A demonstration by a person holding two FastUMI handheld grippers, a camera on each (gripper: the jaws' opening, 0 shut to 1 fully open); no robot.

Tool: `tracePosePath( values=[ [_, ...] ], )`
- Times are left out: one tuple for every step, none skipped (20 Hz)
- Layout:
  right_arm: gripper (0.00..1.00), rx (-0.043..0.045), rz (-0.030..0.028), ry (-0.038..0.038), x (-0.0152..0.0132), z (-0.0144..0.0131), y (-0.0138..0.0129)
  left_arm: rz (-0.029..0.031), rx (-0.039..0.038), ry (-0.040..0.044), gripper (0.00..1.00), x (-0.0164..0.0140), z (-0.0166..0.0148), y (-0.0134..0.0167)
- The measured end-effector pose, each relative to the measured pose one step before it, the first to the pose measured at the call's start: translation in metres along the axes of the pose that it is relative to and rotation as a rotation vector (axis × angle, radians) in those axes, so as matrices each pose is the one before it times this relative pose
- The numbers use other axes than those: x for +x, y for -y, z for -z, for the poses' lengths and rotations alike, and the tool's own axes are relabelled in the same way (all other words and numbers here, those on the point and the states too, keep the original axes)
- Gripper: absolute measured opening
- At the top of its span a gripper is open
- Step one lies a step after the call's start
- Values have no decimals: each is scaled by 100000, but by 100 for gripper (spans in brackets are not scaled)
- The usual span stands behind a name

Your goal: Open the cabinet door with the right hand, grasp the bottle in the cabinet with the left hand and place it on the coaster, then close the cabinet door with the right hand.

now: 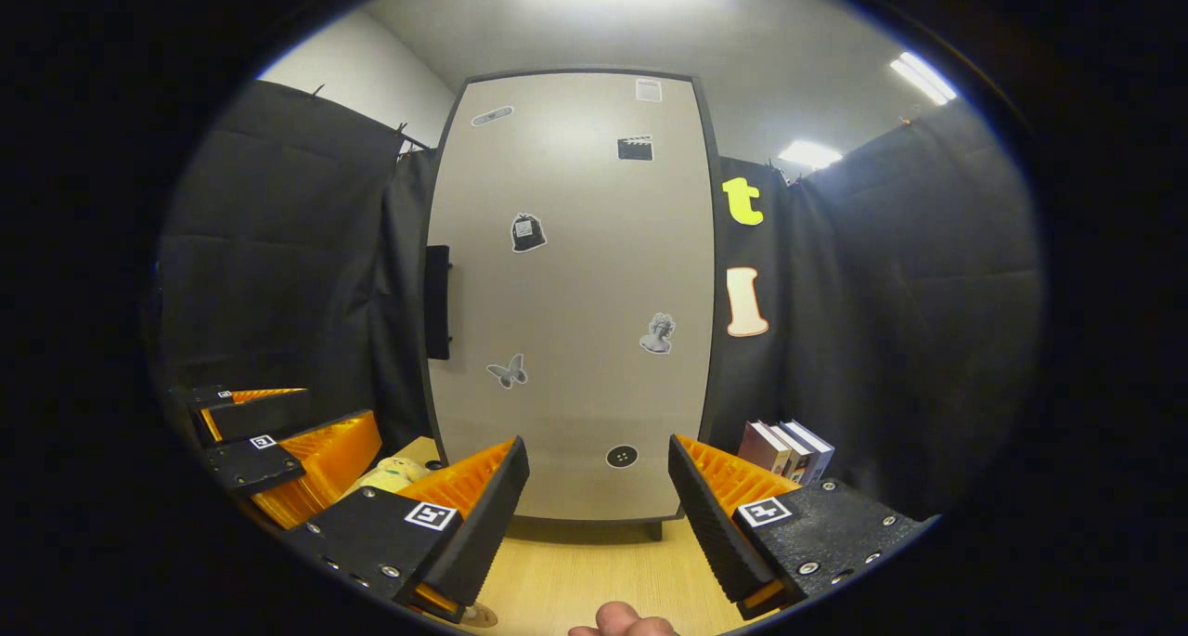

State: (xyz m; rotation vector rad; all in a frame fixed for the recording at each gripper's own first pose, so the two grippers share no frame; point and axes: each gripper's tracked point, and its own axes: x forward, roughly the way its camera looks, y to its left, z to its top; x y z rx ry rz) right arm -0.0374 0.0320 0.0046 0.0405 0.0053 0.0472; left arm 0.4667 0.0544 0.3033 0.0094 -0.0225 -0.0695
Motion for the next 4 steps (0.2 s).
tracePosePath(
  values=[
    [94, 173, 157, -120, 14, 58, 38, 6, -139, 117, 92, -16, -4, 12],
    [94, 300, 115, -64, -39, 25, 126, -135, 38, -186, 92, -4, 36, -19],
    [94, 299, -41, -86, -46, 32, -19, -69, 377, -132, 93, 9, -32, -36],
    [94, 109, -43, -37, -31, 33, -13, -27, 341, -65, 93, 65, 45, 98]
  ],
)
